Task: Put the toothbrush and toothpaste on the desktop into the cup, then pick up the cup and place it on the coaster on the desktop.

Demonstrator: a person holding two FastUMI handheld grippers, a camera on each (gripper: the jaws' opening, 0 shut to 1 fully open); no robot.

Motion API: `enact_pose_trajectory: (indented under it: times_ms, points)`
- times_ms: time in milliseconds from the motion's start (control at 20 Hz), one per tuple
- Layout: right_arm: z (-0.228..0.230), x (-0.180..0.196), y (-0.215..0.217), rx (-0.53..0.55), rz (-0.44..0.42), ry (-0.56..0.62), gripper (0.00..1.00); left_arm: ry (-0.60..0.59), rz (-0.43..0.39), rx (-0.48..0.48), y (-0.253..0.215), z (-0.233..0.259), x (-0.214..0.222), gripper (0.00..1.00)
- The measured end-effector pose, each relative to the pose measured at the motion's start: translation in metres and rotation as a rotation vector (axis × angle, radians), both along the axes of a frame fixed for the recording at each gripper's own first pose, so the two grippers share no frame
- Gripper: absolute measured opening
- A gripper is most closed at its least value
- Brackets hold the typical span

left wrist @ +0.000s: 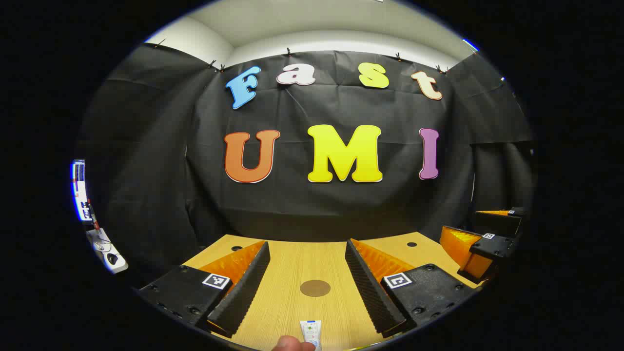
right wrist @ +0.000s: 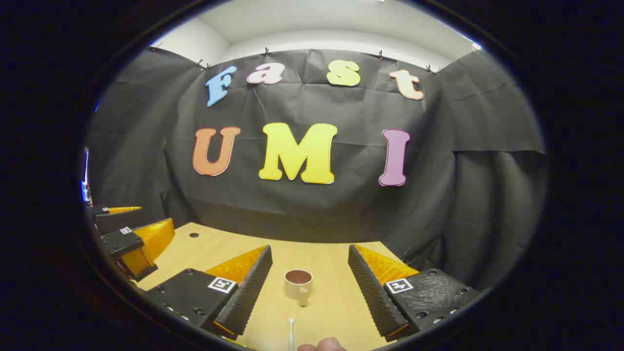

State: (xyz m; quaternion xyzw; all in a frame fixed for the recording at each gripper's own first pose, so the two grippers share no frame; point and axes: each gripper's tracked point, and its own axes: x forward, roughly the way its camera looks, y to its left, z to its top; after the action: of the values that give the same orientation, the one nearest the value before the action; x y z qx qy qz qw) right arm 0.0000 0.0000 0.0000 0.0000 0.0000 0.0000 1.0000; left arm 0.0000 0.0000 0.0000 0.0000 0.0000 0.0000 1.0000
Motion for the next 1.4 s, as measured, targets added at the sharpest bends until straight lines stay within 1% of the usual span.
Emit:
enact_pose_trajectory:
  times_ms: [100,150,250,300,350,400,750,800,850,900,1000,1050,1100,1150,1200,1250,1300,1350,1400]
  points:
    - [0.002,0.002,0.001,0.006,0.0,-0.004,0.95,0.0,-0.006,0.006,0.0,0.0,0.001,1.0]
    - [0.003,0.004,0.003,0.009,0.002,-0.004,0.95,0.001,-0.003,0.01,0.001,0.0,0.003,0.98]
    - [0.002,0.005,0.006,0.018,0.007,-0.004,0.95,0.006,0.005,0.012,0.004,-0.001,0.005,1.0]
    - [0.001,0.006,0.007,0.021,0.012,-0.005,0.98,0.011,0.013,0.01,0.006,-0.004,0.006,0.98]
    - [0.001,0.007,0.008,0.024,0.015,-0.005,0.98,0.016,0.016,0.006,0.007,-0.006,0.006,0.98]
    - [0.0,0.008,0.008,0.026,0.015,-0.004,0.95,0.021,0.019,0.007,0.008,-0.007,0.006,0.98]
    - [-0.001,0.015,0.006,0.032,0.013,0.0,0.95,0.027,0.005,0.018,0.002,-0.007,0.01,0.98]
    - [-0.002,0.015,0.004,0.032,0.011,0.002,0.98,0.033,0.005,0.016,0.0,-0.009,0.009,0.98]
    - [-0.003,0.016,0.003,0.032,0.01,0.005,0.95,0.038,0.004,0.014,-0.001,-0.01,0.008,0.98]
    - [-0.004,0.015,0.002,0.033,0.009,0.006,0.98,0.039,0.004,0.013,-0.001,-0.01,0.009,0.98]
    - [-0.005,0.015,0.001,0.032,0.006,0.009,0.98,0.038,0.004,0.015,-0.002,-0.01,0.009,0.98]
    - [-0.006,0.015,0.0,0.031,0.006,0.011,0.95,0.04,0.004,0.016,-0.003,-0.012,0.008,0.98]
    - [-0.007,0.015,0.0,0.032,0.008,0.011,0.95,0.044,0.004,0.016,-0.003,-0.013,0.008,0.98]
    - [-0.007,0.015,0.001,0.033,0.01,0.012,0.98,0.044,0.006,0.014,-0.003,-0.013,0.007,0.98]
    - [-0.007,0.016,0.001,0.032,0.01,0.013,0.95,0.046,0.008,0.013,-0.004,-0.013,0.007,0.98]
    - [-0.007,0.016,0.001,0.032,0.012,0.012,0.98,0.049,0.01,0.014,-0.004,-0.013,0.007,0.98]
    - [-0.008,0.016,0.0,0.033,0.012,0.012,0.95,0.049,0.011,0.016,-0.004,-0.014,0.007,0.98]
    - [-0.009,0.016,0.0,0.033,0.014,0.014,0.98,0.049,0.013,0.017,-0.004,-0.014,0.006,0.98]
    - [-0.01,0.016,-0.001,0.032,0.014,0.017,0.95,0.05,0.015,0.017,-0.003,-0.014,0.006,0.98]
